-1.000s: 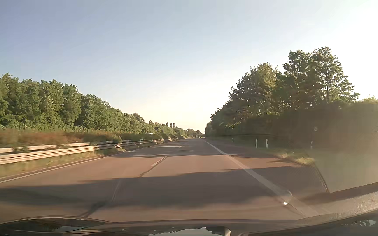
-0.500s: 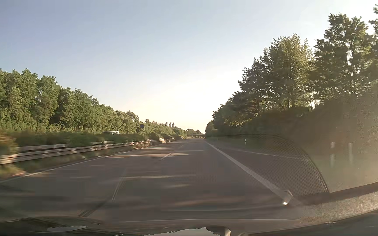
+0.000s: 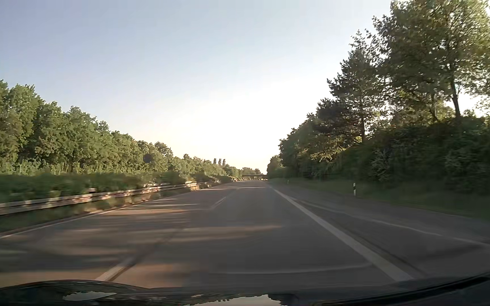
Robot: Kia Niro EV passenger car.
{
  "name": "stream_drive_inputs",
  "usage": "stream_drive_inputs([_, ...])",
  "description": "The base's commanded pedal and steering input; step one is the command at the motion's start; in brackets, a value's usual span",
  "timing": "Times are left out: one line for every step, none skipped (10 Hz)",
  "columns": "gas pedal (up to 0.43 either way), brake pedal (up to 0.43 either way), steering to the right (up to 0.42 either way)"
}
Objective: Follow the waypoints while adhering to traffic rules and regulations
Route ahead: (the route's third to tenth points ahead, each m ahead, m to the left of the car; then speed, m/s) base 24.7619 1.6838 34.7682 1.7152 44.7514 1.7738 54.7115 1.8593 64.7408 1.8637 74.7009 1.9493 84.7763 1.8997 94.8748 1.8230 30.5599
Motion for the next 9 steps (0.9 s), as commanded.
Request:
stream_drive_inputs([0.358,0.000,0.000])
stream_drive_inputs([0.358,0.000,0.000])
stream_drive_inputs([0.358,0.000,0.000])
stream_drive_inputs([0.358,0.000,0.000])
stream_drive_inputs([0.358,0.000,0.000])
stream_drive_inputs([0.358,0.000,0.000])
stream_drive_inputs([0.358,0.000,-0.001])
stream_drive_inputs([0.358,0.000,0.000])
stream_drive_inputs([0.358,0.000,-0.001])
